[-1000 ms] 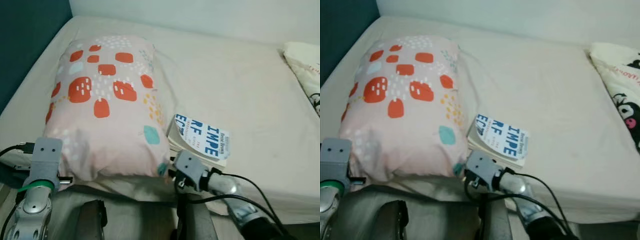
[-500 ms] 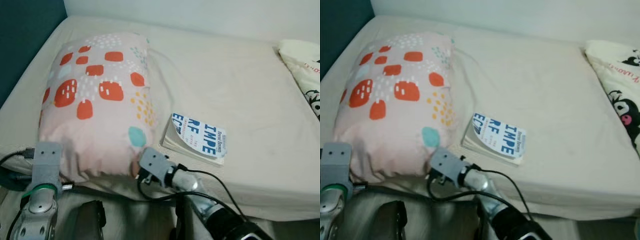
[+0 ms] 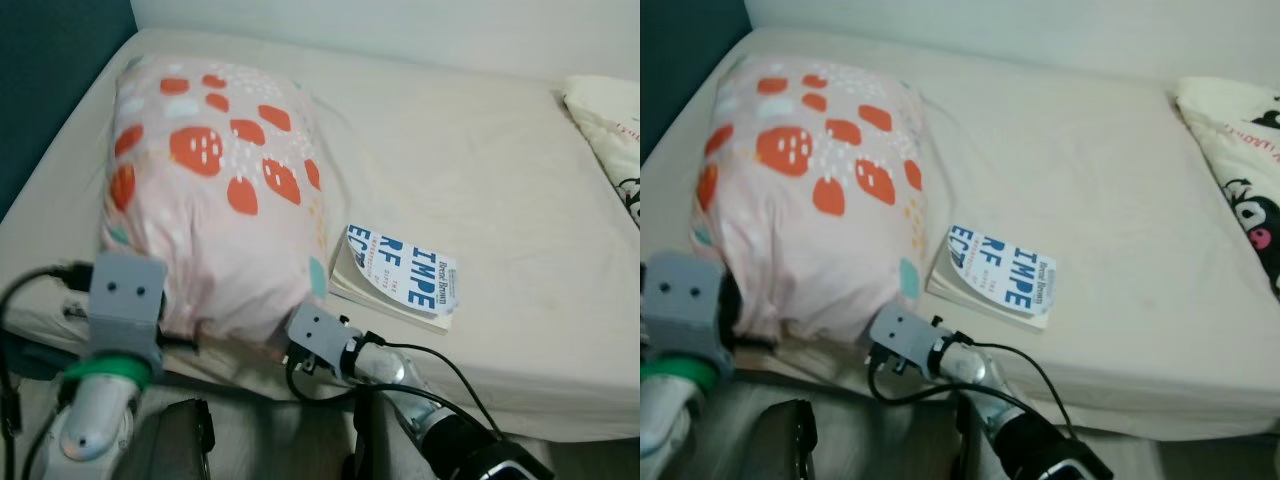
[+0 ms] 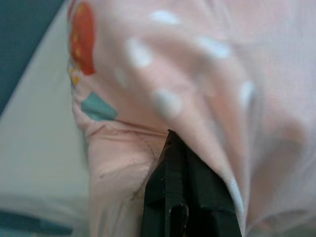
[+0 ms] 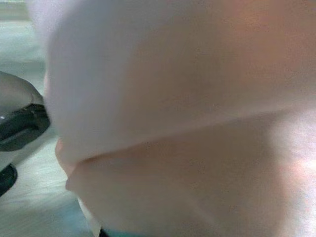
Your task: Clean up the room
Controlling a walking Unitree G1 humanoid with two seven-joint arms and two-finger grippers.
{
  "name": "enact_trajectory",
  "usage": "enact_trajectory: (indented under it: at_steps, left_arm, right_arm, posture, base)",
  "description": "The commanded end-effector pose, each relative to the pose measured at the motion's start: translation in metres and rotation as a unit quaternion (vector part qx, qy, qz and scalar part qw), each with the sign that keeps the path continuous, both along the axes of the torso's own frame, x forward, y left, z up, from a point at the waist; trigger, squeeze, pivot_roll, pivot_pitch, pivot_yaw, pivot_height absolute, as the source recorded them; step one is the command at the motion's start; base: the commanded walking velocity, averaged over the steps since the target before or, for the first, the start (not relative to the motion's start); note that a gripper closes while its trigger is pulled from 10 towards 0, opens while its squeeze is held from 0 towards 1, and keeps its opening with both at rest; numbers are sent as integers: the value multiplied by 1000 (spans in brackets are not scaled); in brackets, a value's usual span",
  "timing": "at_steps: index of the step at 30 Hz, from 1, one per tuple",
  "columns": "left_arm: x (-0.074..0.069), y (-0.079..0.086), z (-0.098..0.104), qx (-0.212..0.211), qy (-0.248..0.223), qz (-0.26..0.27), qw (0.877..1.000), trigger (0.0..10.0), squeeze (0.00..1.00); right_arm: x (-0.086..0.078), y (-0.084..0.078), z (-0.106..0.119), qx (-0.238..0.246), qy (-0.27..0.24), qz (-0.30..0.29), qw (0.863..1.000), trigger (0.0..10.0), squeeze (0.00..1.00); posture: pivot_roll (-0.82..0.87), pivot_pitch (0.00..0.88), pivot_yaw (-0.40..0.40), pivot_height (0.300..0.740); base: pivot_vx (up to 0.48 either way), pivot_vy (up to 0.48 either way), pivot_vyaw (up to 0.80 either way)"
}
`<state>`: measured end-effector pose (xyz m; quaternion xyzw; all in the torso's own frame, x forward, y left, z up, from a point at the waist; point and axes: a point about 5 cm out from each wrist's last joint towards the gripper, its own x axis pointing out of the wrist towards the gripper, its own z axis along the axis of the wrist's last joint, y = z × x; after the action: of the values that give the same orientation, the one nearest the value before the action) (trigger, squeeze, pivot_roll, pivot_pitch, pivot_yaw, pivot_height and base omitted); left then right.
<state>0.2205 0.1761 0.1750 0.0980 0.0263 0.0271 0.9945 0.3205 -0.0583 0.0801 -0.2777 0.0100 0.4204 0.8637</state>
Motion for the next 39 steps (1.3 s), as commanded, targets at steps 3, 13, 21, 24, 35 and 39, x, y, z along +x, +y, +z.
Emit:
enact_trajectory:
  at_steps: [3,13,21,24,35,39]
  left_arm:
    - [-7,7,-19,-13,61,38,997,10000,0]
    - [-40,117,4,154,8,429,890,10000,0]
    - [-20,100,32,112,-47,287,950,10000,0]
    - [-12,60,20,46,-20,145,988,10000,0]
    - [-41,31,-18,-92,147,-82,981,10000,0]
    - [-49,41,-43,-80,208,-35,974,10000,0]
  right_arm:
    - [2,0,4,15,-5,-4,1000,10000,0]
    - [7,-8,5,15,-8,-16,1000,10000,0]
    - [5,-5,1,12,-3,-8,1000,10000,0]
    - [6,-5,2,11,-4,-7,1000,10000,0]
    - [7,-10,0,6,-6,-11,1000,10000,0]
    - [7,-9,0,6,-7,-11,1000,10000,0]
  posture:
    - [138,204,-2,546]
    - [156,201,-13,546]
    - [172,198,-22,546]
    - [165,199,-19,546]
    - [163,199,-11,546]
    - [162,198,-12,546]
  base:
    - [0,0,0]
    - [0,0,0]
    - [0,0,0]
    - [0,0,0]
    - [0,0,0]
    - [0,0,0]
